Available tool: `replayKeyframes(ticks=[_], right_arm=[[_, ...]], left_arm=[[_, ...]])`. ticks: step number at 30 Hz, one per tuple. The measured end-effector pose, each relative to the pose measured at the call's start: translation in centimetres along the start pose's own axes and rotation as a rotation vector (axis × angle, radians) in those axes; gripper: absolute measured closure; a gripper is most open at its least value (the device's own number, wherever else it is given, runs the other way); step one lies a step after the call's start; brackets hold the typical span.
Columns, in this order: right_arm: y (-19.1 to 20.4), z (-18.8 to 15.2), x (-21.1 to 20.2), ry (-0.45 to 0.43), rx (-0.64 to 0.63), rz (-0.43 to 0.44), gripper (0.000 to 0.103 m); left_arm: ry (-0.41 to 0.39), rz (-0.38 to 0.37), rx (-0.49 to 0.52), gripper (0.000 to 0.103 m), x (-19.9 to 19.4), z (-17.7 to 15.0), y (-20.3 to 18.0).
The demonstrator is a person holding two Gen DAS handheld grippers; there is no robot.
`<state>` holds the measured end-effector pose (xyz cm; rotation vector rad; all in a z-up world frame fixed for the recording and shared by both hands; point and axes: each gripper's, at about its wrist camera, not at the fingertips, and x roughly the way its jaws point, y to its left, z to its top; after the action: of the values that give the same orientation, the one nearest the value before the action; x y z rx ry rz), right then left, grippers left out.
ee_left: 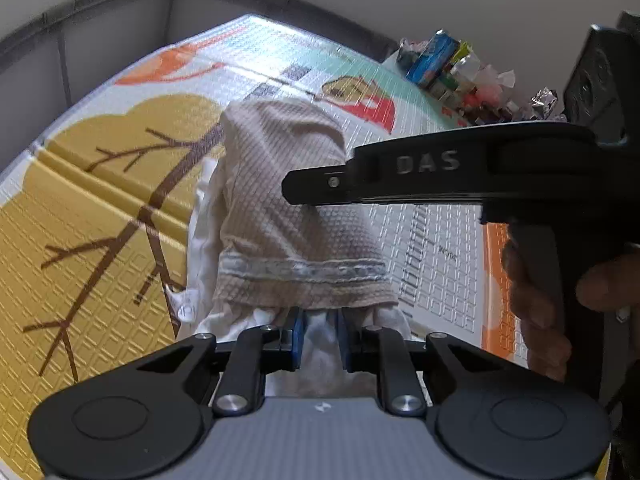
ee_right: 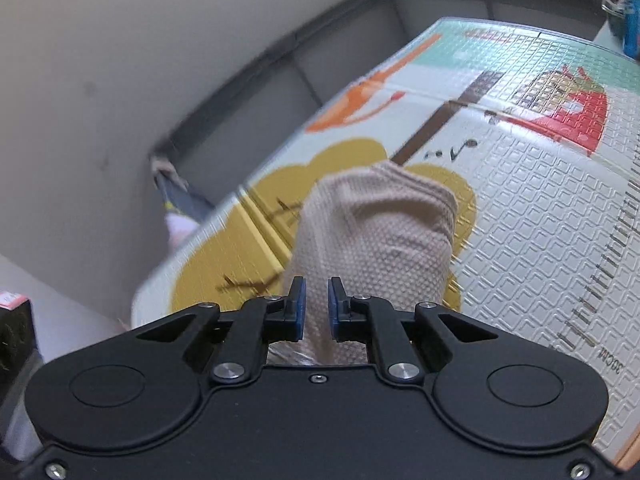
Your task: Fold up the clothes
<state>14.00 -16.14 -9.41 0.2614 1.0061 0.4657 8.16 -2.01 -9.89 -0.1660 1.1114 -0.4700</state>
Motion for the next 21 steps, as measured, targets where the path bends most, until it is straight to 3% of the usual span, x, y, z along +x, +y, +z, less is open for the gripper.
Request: replayKeyframes(ticks=[21], right_arm=[[-0.3,5.1,6.4,0.052,-0.015,-0.146,0.097]], left_arm=[[0.048,0.061,-0.020,0.082,0.2,-2.8,-0.3]])
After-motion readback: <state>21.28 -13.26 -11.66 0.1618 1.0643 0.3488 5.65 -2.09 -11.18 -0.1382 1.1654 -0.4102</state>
